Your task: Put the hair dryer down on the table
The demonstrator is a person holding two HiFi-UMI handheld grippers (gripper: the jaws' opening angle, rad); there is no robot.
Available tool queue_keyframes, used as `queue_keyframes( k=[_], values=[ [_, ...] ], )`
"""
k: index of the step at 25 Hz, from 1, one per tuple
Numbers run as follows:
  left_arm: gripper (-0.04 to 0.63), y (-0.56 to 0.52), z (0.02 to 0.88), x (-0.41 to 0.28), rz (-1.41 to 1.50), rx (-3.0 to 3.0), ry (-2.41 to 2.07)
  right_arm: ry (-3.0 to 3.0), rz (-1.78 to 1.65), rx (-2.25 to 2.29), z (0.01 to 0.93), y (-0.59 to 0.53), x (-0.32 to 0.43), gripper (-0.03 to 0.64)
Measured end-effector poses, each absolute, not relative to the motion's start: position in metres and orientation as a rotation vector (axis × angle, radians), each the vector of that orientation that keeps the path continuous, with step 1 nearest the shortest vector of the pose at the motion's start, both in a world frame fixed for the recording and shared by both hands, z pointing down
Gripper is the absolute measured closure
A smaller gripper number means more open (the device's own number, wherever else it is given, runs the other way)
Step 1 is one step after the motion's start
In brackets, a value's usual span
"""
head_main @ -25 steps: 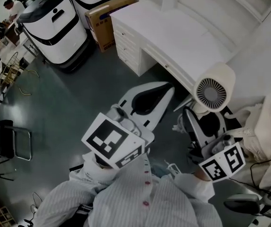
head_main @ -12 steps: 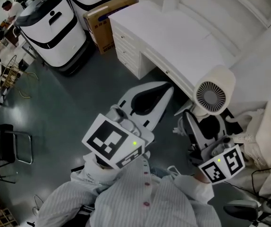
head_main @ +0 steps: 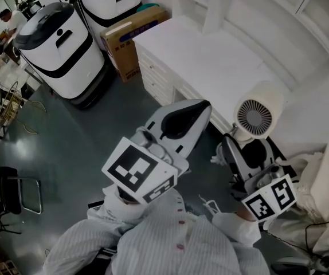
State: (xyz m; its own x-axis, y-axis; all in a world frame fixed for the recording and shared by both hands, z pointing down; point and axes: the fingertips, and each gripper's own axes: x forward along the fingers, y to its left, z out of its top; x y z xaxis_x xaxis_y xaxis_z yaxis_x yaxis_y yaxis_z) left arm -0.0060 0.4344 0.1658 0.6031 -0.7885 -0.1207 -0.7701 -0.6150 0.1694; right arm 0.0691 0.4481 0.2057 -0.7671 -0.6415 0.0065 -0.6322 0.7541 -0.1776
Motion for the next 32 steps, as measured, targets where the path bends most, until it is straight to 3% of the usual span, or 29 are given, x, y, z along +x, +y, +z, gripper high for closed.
queue_keyframes(
  k=[22,32],
  values=[
    [0.584,0.306,0.185,-0.100,-0.224,2.717,-1.277,2.811,-0.314,-1.241,0.220,0.314,0.008,0.405],
    [0.584,0.233,0.197,-0.095,-0.191,2.703,-1.285,2.815,-0.347,-1.257,0.234,0.237,0.018,0.405]
  ],
)
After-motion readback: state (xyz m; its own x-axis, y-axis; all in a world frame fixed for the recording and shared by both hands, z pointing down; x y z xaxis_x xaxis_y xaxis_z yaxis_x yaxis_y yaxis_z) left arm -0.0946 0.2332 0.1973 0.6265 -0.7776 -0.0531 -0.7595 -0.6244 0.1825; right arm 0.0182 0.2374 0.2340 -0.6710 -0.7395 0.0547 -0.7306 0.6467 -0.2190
